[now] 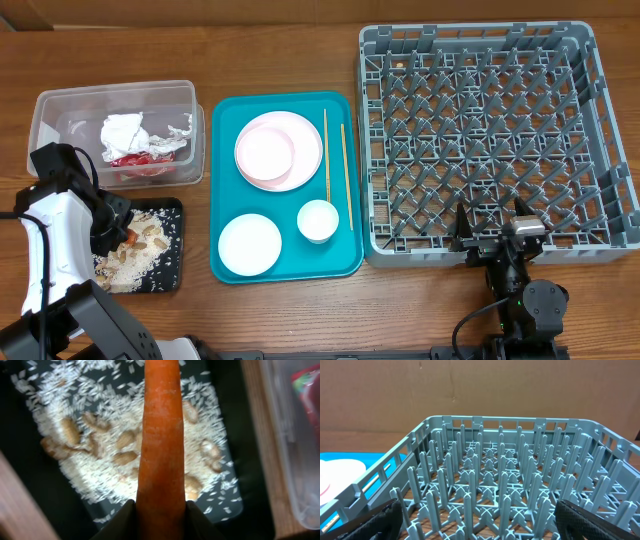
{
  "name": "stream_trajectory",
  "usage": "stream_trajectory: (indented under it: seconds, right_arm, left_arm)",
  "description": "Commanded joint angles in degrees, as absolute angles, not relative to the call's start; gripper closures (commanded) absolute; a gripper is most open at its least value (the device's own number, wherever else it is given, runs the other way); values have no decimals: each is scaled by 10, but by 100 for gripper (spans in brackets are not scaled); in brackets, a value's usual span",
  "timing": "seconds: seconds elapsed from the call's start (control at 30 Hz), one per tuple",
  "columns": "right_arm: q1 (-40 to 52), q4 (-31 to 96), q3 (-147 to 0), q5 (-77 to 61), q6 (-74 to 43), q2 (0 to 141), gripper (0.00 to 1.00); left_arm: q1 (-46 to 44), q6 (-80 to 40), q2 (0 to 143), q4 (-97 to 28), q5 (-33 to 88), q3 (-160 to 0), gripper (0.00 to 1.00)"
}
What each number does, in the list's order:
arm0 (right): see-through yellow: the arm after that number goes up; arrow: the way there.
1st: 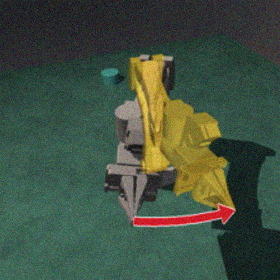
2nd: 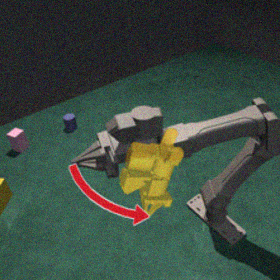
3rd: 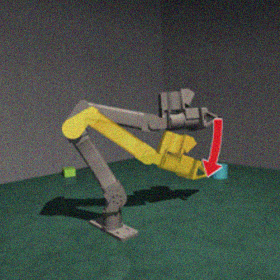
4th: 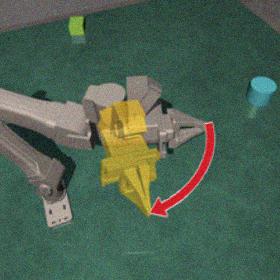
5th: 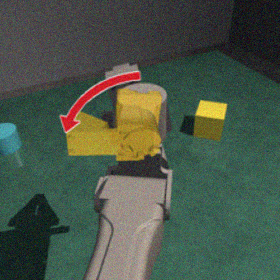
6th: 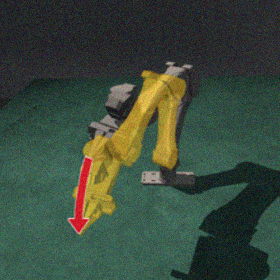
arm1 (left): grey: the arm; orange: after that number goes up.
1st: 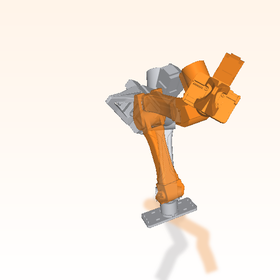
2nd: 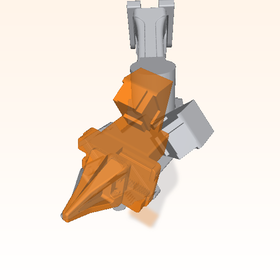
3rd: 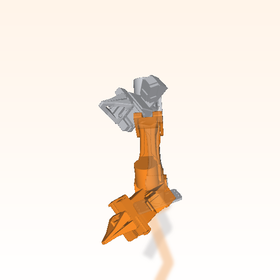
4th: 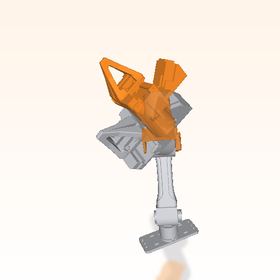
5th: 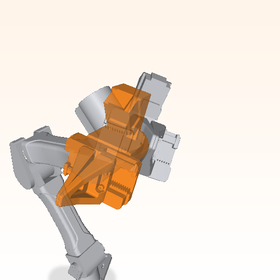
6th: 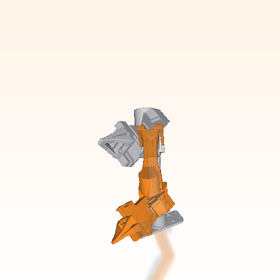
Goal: Sort waste into correct bins and load items into the dishwasher
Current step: 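Carry the carrot left and release it onto the black tray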
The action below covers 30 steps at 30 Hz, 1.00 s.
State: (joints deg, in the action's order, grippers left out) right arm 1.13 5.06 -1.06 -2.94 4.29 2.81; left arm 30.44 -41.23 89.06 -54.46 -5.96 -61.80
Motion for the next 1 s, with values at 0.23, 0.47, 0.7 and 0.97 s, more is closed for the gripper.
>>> stream_trajectory:
  seconds: [0.23, 0.47, 0.7, 0.97]
  right_arm:
    - [11, 46, -4, -29, 50, 26, 0]
    - [11, 46, -4, -29, 50, 26, 0]
    - [11, 46, -4, -29, 50, 26, 0]
    - [11, 46, -4, -29, 50, 26, 0]
  left_arm:
    - [307, -425, 879, -506, -49, -610, 37]
    - [307, -407, 879, -508, -35, -610, 28]
    - [307, -285, 879, -500, 182, -613, 23]
    - [259, -169, 879, -527, 238, -618, 24]
